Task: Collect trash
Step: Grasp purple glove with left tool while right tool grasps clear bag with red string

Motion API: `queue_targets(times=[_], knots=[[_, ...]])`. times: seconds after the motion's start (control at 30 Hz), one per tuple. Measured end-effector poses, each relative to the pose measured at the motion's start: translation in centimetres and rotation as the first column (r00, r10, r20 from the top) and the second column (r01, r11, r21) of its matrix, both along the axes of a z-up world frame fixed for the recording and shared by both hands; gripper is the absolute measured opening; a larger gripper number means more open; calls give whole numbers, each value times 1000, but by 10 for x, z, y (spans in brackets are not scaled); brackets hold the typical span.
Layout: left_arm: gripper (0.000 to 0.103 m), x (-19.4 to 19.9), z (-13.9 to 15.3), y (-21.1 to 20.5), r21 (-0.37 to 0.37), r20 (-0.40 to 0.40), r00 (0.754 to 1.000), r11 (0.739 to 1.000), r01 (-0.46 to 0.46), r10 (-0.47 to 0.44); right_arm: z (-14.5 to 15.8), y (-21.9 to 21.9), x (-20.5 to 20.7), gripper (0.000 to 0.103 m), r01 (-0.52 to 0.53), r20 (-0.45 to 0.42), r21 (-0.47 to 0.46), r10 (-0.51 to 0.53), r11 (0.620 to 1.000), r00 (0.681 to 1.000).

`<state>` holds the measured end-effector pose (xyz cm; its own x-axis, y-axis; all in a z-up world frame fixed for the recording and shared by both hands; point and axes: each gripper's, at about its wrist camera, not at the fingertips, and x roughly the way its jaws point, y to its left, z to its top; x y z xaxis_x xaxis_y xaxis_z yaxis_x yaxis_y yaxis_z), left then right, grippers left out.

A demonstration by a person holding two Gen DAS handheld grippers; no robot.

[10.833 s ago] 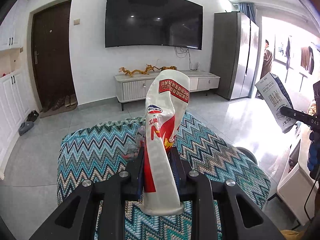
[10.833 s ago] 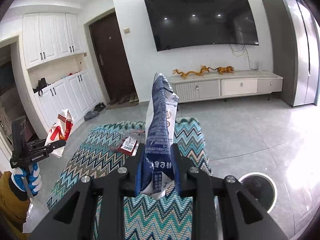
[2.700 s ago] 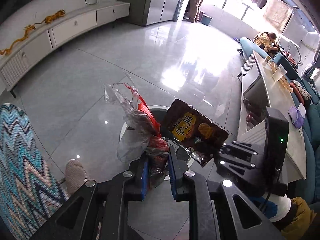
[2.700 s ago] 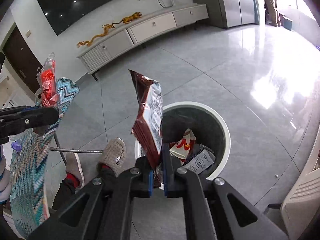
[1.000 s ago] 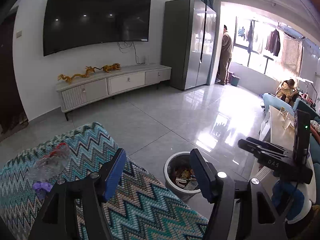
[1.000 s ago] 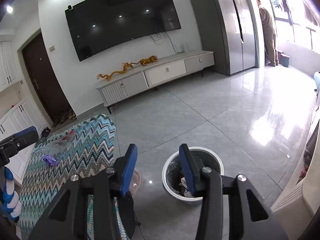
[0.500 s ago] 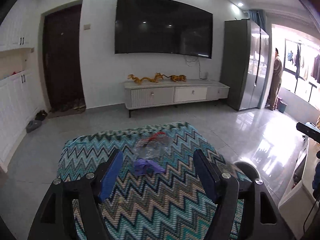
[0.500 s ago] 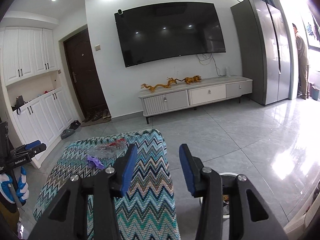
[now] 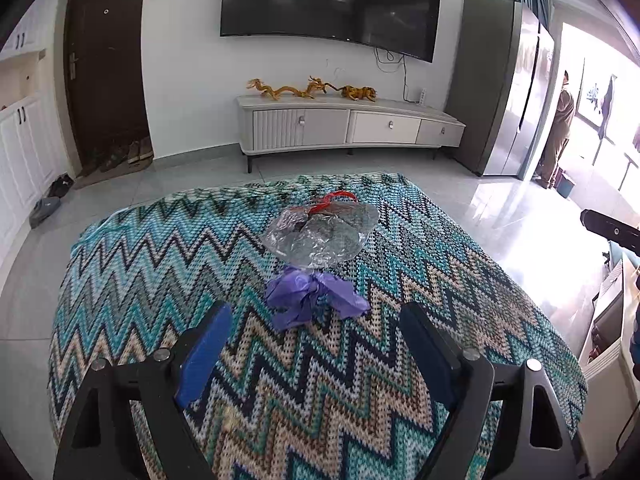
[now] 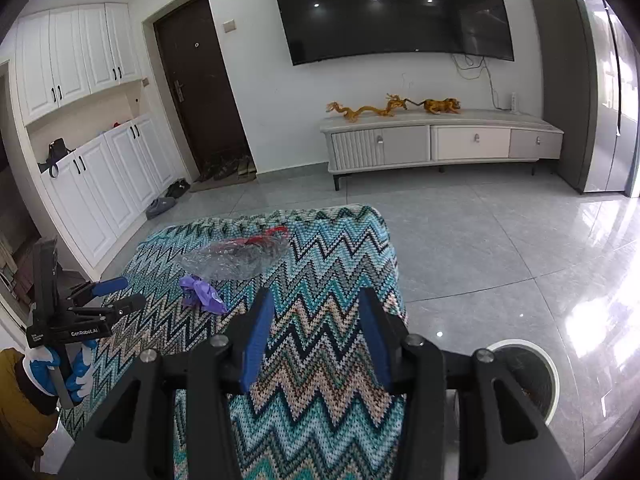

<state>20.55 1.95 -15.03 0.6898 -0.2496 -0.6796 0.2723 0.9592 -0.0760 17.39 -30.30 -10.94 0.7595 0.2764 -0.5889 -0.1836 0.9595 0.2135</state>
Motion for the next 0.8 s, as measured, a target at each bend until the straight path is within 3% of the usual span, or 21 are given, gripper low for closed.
queue_targets(times=[0.23, 0.3, 0.33, 0.43, 0.57, 0.8], knots=[[86, 58, -37, -17, 22, -71, 997, 1000, 0, 1, -31, 49, 80, 43, -111, -71, -8, 110, 994, 991], [77, 67, -50, -14, 24, -105, 994, 1000, -10, 12, -39, 67, 102, 44, -150, -86, -19, 148, 988, 985], [66, 71, -58, -12, 3, -132, 991, 1000, -6, 6, -43, 75, 113, 47, -168, -91, -15, 166, 986, 982], [61, 76, -72, -1, -65, -167, 986, 998, -9, -1, -56, 102, 145, 56, -206, -103, -17, 203, 978, 974], [53, 71, -75, 8, -130, -170, 985, 992, -9, -13, -74, 138, 181, 57, -259, -121, -46, 252, 965, 960], [49, 58, -82, 21, -209, -165, 986, 978, -17, -18, -100, 177, 226, 60, -349, -130, -150, 331, 925, 935]])
